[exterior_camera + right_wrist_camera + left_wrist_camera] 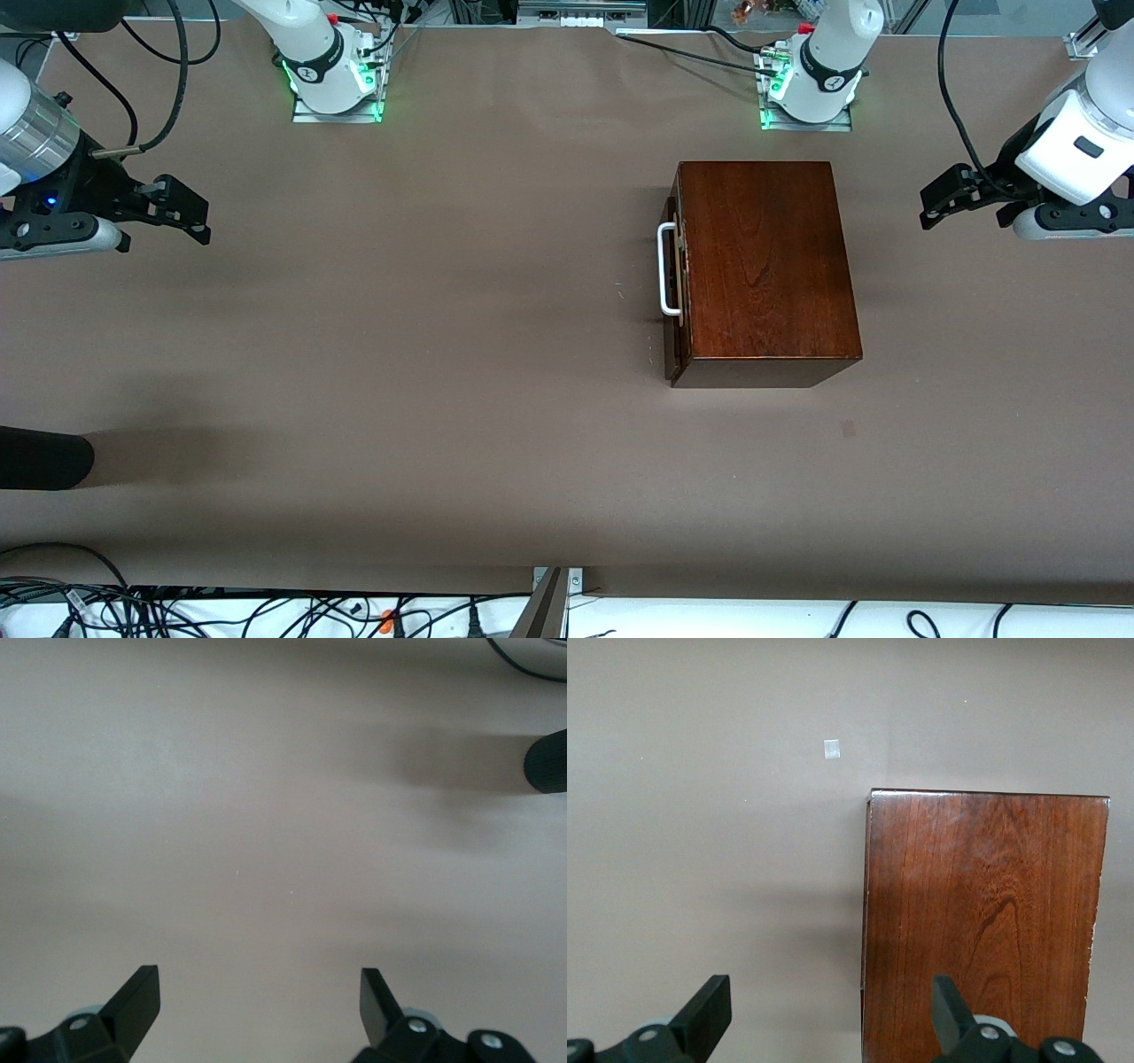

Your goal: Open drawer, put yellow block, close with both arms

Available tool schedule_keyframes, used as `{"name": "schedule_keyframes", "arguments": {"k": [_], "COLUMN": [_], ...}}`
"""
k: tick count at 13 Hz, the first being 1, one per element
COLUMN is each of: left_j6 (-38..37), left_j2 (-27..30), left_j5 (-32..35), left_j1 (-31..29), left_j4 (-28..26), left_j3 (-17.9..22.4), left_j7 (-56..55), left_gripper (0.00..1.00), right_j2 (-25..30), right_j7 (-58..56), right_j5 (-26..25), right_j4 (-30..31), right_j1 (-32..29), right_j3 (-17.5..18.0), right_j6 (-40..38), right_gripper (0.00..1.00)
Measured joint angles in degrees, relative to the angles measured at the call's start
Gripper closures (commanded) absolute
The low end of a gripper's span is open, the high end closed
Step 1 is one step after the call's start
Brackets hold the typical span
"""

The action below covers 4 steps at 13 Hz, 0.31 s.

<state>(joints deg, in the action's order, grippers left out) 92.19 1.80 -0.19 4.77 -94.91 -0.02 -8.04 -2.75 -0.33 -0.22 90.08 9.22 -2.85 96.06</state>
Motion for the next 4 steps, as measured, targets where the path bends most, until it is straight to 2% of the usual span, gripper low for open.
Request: {"name": "schedule_keyframes", "arguments": {"k": [4], "left_j6": [-1.2], "left_j2": [0.0], "left_j5": [0.0], "left_j1": [0.0], "left_j4": [0.1], "left_j3": [0.0], "left_j7": [0.0], "left_gripper": [0.0], "right_j2": [0.0], "right_j7": [0.0], "right_j5": [0.0], "right_j4": [0.0], "right_j1": [0.0], "right_j3": [0.0], "right_j6": [0.0], "right_gripper": [0.0]}}
